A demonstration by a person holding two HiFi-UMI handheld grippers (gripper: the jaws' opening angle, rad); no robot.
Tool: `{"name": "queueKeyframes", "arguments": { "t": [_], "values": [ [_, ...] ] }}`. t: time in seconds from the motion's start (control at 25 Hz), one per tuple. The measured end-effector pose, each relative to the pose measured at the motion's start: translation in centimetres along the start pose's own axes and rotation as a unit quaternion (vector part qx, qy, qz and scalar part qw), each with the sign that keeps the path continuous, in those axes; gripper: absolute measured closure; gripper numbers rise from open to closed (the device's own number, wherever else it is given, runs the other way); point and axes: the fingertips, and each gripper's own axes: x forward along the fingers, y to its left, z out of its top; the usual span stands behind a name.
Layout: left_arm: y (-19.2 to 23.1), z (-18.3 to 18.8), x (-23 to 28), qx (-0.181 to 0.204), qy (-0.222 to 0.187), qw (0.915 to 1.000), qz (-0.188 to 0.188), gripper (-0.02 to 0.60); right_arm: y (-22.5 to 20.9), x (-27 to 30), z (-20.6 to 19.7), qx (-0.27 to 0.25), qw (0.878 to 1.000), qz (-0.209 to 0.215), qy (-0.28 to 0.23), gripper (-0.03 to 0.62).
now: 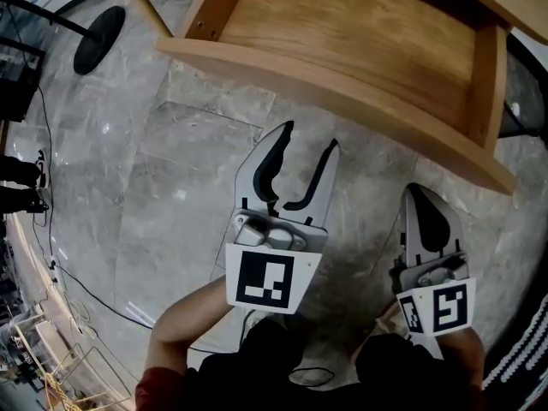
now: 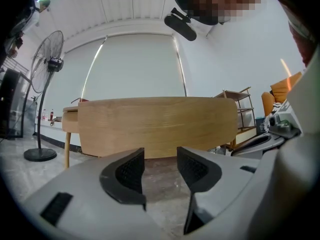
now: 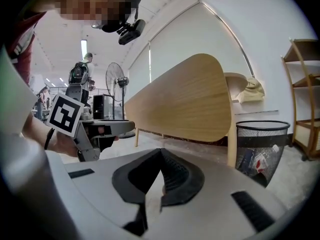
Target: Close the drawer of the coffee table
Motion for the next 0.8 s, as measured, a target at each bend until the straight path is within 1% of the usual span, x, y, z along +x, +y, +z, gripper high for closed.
{"name": "queueKeyframes", "arguments": {
  "t": [0.24, 0.4, 0.64, 0.8],
  "values": [
    [0.4, 1.4, 0.8, -0.002, -0.009, 1.0, -0.001, 0.39, 0.8, 0.3, 0.0, -0.007, 1.0, 0.014, -0.004, 0.597],
    [0.6, 2.4, 1.5, 0.004, -0.021, 0.9998, 0.002, 0.389, 1.3, 0.6, -0.1, -0.011, 1.0, 0.025, -0.005, 0.597],
    [1.6, 2.8, 2.5, -0.001, -0.024, 0.9997, 0.0, 0.362, 1.5, 0.7, -0.3, -0.013, 0.999, 0.03, -0.01, 0.597],
    [1.6, 2.9, 2.5, 0.002, -0.02, 0.9998, -0.002, 0.359, 1.4, 0.8, -0.3, -0.014, 0.999, 0.029, -0.013, 0.597]
  ]
}}
